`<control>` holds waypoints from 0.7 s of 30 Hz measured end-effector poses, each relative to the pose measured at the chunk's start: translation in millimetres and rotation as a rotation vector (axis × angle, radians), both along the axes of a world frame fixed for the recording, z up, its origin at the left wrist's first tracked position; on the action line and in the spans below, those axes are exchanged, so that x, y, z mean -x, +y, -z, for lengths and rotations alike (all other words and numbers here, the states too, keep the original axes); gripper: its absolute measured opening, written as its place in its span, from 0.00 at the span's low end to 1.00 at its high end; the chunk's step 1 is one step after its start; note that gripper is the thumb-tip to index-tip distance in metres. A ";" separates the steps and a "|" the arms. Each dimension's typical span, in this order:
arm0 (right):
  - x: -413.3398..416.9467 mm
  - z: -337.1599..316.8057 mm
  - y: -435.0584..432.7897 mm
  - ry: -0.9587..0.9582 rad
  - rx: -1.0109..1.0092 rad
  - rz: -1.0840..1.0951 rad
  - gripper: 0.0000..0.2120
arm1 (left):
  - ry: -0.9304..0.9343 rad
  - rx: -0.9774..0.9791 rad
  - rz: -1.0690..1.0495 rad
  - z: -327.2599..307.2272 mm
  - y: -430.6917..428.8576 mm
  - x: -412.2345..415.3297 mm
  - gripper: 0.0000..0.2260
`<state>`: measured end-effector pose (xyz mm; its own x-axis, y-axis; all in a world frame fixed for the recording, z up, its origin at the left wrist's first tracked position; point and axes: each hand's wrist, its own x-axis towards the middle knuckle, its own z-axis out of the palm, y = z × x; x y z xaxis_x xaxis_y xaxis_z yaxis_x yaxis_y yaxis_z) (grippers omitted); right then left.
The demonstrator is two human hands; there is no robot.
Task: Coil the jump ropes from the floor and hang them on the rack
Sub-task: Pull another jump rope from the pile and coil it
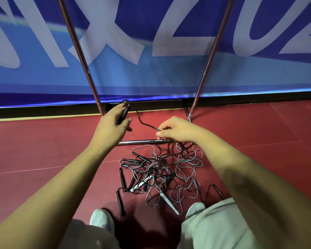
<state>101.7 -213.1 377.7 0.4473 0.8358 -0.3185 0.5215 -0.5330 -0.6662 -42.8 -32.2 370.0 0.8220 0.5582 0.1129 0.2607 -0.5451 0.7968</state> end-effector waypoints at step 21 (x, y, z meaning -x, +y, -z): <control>-14.7 10.3 -15.5 0.067 0.127 0.094 0.07 | 0.130 0.191 0.081 0.2 -14.0 -1.9 0.11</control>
